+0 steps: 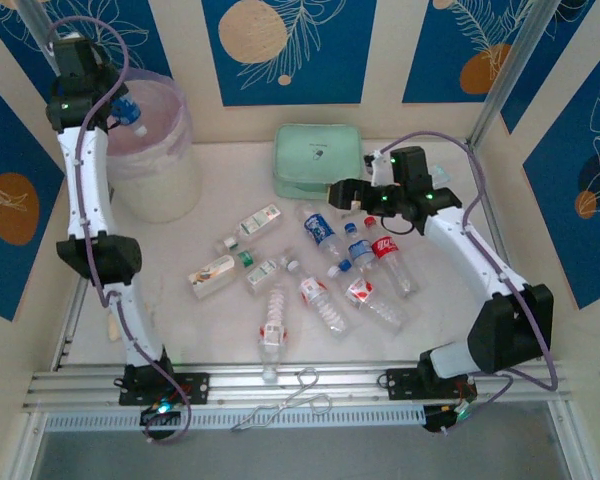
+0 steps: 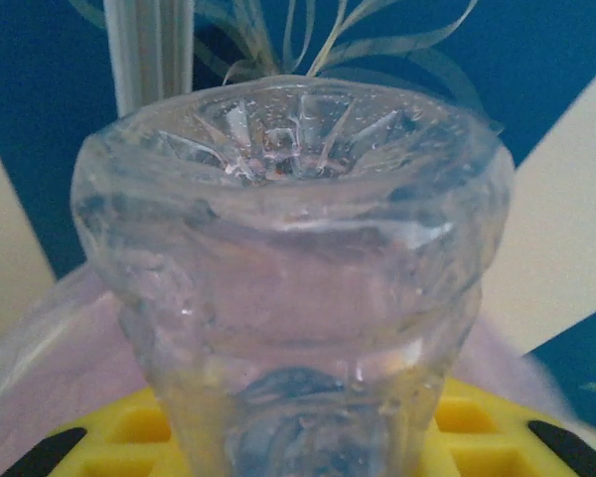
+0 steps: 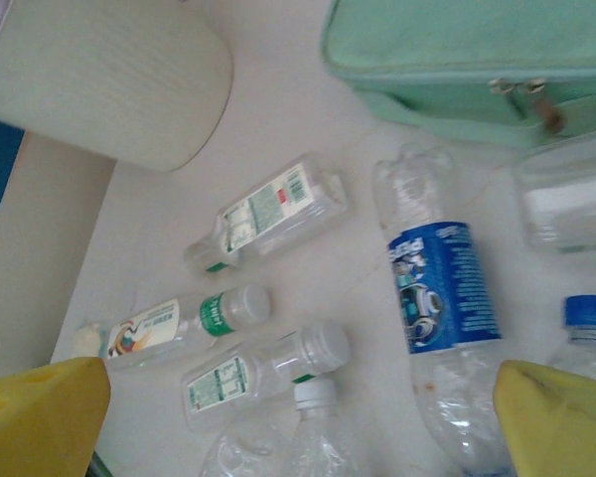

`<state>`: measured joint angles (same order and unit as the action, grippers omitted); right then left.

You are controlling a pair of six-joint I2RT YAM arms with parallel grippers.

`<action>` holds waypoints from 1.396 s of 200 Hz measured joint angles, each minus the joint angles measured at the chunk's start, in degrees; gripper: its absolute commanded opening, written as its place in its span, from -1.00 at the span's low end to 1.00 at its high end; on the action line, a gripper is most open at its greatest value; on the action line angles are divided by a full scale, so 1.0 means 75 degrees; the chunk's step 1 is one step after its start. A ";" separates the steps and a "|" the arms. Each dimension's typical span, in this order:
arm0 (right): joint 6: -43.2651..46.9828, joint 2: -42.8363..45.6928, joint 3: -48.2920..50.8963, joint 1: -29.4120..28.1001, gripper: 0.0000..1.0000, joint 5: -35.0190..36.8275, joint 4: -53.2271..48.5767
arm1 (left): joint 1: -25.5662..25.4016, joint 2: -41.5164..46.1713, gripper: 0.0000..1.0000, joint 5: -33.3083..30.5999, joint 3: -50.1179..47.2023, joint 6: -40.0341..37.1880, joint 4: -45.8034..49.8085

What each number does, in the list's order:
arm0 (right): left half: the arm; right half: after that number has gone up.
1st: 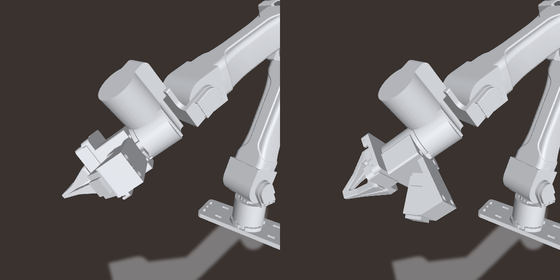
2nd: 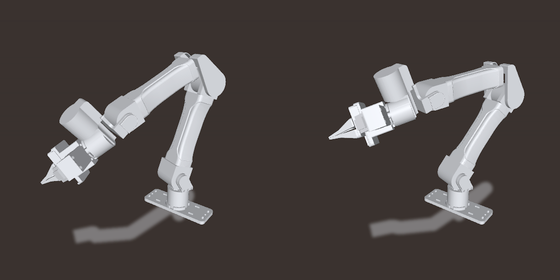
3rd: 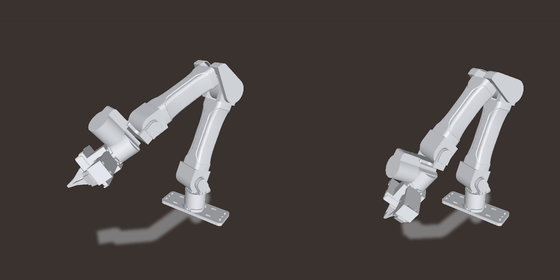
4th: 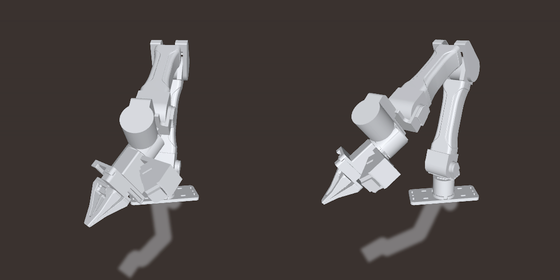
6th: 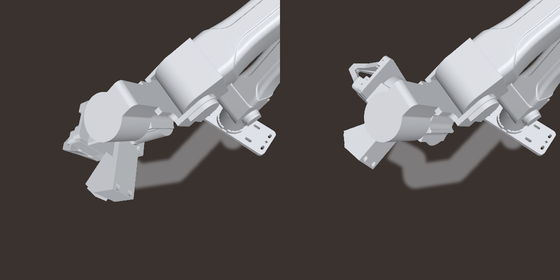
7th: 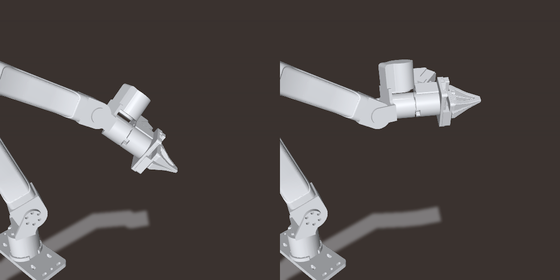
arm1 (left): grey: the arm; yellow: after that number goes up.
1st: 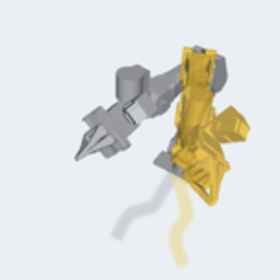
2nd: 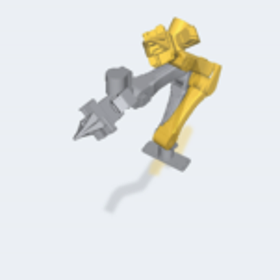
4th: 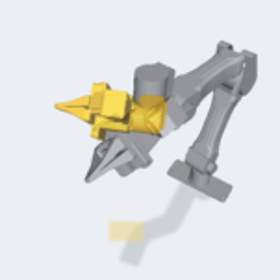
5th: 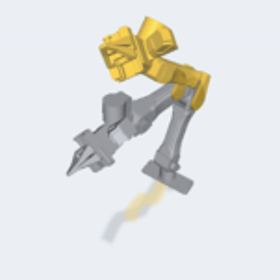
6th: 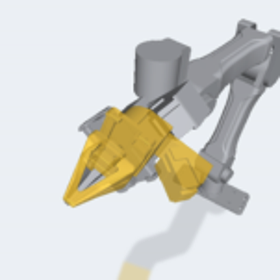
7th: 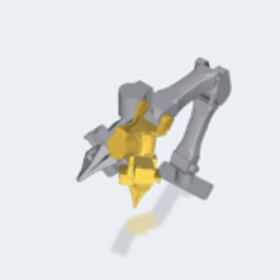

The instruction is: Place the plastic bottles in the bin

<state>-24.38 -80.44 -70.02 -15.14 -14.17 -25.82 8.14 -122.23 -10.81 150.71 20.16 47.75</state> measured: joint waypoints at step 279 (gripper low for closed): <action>0.1014 -0.0166 0.0781 0.3136 0.98 0.1958 -0.0793 | -0.1346 -0.1941 0.22 0.2122 -0.1189 -0.2815 0.3354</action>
<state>-16.78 -81.69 -64.16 8.38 0.51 -31.77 -1.96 -136.79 5.10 141.80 -0.95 72.90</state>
